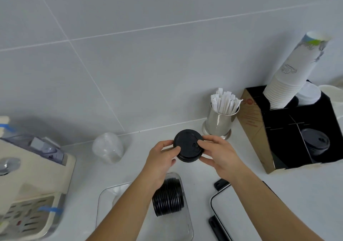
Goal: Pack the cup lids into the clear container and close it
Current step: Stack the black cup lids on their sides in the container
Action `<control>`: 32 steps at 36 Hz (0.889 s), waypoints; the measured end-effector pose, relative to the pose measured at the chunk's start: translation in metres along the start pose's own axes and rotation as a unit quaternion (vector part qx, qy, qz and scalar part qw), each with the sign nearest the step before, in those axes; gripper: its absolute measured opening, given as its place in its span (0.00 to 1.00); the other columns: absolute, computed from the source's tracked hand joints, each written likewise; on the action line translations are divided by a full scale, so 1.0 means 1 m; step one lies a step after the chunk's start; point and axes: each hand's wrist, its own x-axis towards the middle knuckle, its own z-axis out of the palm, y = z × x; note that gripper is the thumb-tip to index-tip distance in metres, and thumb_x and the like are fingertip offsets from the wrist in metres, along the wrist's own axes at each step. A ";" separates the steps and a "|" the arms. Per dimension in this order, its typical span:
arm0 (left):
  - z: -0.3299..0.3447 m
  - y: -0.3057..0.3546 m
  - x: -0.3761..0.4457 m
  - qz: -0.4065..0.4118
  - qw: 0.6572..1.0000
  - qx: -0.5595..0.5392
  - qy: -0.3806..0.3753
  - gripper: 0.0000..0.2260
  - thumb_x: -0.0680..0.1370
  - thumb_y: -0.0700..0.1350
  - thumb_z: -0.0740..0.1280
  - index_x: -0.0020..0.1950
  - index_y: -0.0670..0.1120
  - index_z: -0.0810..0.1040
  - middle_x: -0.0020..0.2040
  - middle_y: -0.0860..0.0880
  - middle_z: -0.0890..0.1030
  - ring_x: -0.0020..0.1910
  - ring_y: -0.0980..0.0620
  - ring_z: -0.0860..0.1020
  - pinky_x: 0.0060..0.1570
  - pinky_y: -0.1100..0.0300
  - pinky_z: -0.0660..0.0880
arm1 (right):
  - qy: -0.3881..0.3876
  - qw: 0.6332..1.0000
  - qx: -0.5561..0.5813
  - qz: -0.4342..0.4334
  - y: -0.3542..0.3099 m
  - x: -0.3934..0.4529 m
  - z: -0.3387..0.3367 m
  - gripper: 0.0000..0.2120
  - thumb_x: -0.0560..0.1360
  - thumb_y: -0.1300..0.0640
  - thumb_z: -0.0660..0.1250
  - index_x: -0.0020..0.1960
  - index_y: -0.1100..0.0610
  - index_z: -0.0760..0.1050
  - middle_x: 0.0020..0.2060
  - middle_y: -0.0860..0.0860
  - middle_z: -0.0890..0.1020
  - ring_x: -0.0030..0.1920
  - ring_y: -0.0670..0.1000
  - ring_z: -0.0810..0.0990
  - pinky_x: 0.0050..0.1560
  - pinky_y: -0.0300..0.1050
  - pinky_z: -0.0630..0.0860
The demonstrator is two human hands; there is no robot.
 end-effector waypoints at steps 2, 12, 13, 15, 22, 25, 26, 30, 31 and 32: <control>-0.005 0.001 -0.015 0.012 1.000 -0.017 0.002 0.14 0.76 0.42 0.72 0.60 0.48 0.79 0.56 0.48 0.84 0.58 0.52 0.81 0.56 0.58 0.76 | -0.010 1.000 -0.003 -0.012 -0.003 -0.015 0.005 0.10 0.74 0.63 0.72 0.55 0.58 0.78 0.52 0.57 0.84 0.51 0.54 0.84 0.43 0.46 0.80; -0.025 -0.001 -0.066 0.055 0.996 -0.064 -0.002 0.12 0.75 0.42 0.73 0.58 0.50 0.80 0.55 0.47 0.85 0.56 0.51 0.82 0.59 0.55 0.77 | -0.050 0.996 -0.052 -0.050 -0.012 -0.065 0.016 0.11 0.74 0.63 0.71 0.57 0.58 0.78 0.52 0.59 0.84 0.53 0.55 0.84 0.50 0.48 0.80; -0.028 -0.001 -0.070 0.060 0.996 -0.065 -0.003 0.13 0.75 0.42 0.73 0.59 0.49 0.80 0.55 0.47 0.85 0.56 0.51 0.82 0.59 0.55 0.77 | -0.053 0.996 -0.056 -0.054 -0.012 -0.069 0.018 0.11 0.74 0.63 0.71 0.56 0.58 0.78 0.52 0.59 0.84 0.53 0.55 0.84 0.50 0.48 0.81; -0.034 -0.001 -0.077 0.069 0.995 -0.066 -0.008 0.15 0.75 0.41 0.73 0.60 0.49 0.79 0.56 0.45 0.85 0.56 0.51 0.82 0.59 0.55 0.77 | -0.059 0.994 -0.062 -0.063 -0.013 -0.076 0.020 0.11 0.74 0.63 0.72 0.56 0.58 0.78 0.51 0.58 0.84 0.52 0.55 0.84 0.51 0.48 0.81; -0.054 -0.006 -0.098 0.089 0.992 -0.082 -0.018 0.18 0.74 0.40 0.74 0.63 0.49 0.79 0.54 0.45 0.85 0.55 0.49 0.83 0.53 0.58 0.77 | -0.078 0.988 -0.102 -0.090 -0.013 -0.099 0.031 0.13 0.73 0.63 0.72 0.57 0.58 0.78 0.54 0.58 0.83 0.54 0.56 0.83 0.51 0.47 0.81; -0.063 -0.009 -0.104 0.095 0.992 -0.086 -0.019 0.17 0.74 0.39 0.73 0.62 0.48 0.79 0.50 0.49 0.87 0.51 0.53 0.84 0.51 0.60 0.78 | -0.091 0.984 -0.119 -0.098 -0.011 -0.108 0.034 0.15 0.73 0.64 0.72 0.60 0.59 0.77 0.55 0.59 0.83 0.56 0.58 0.82 0.53 0.48 0.81; -0.066 -0.011 -0.107 0.096 0.991 -0.087 -0.019 0.17 0.74 0.38 0.73 0.62 0.48 0.80 0.48 0.50 0.87 0.49 0.54 0.84 0.50 0.60 0.78 | -0.096 0.982 -0.124 -0.101 -0.010 -0.111 0.036 0.16 0.73 0.64 0.72 0.60 0.59 0.76 0.56 0.59 0.82 0.57 0.59 0.82 0.54 0.48 0.80; -0.080 -0.017 -0.117 0.092 0.992 -0.079 -0.027 0.19 0.75 0.37 0.72 0.65 0.48 0.78 0.56 0.48 0.85 0.54 0.51 0.83 0.54 0.57 0.78 | -0.113 0.972 -0.164 -0.127 -0.004 -0.118 0.040 0.17 0.72 0.63 0.74 0.59 0.54 0.77 0.54 0.56 0.82 0.55 0.56 0.83 0.57 0.48 0.80; -0.084 -0.018 -0.119 0.092 0.993 -0.072 -0.031 0.20 0.75 0.37 0.72 0.66 0.48 0.78 0.58 0.48 0.85 0.56 0.50 0.83 0.55 0.56 0.78 | -0.115 0.966 -0.185 -0.137 -0.002 -0.119 0.041 0.18 0.72 0.63 0.74 0.59 0.52 0.77 0.53 0.52 0.82 0.53 0.52 0.83 0.55 0.46 0.81; -0.087 -0.020 -0.121 0.090 0.993 -0.065 -0.036 0.20 0.75 0.38 0.72 0.67 0.48 0.77 0.59 0.48 0.84 0.57 0.49 0.83 0.56 0.55 0.78 | -0.116 0.959 -0.211 -0.147 0.000 -0.120 0.041 0.19 0.71 0.61 0.75 0.60 0.50 0.77 0.52 0.49 0.82 0.52 0.48 0.84 0.53 0.44 0.81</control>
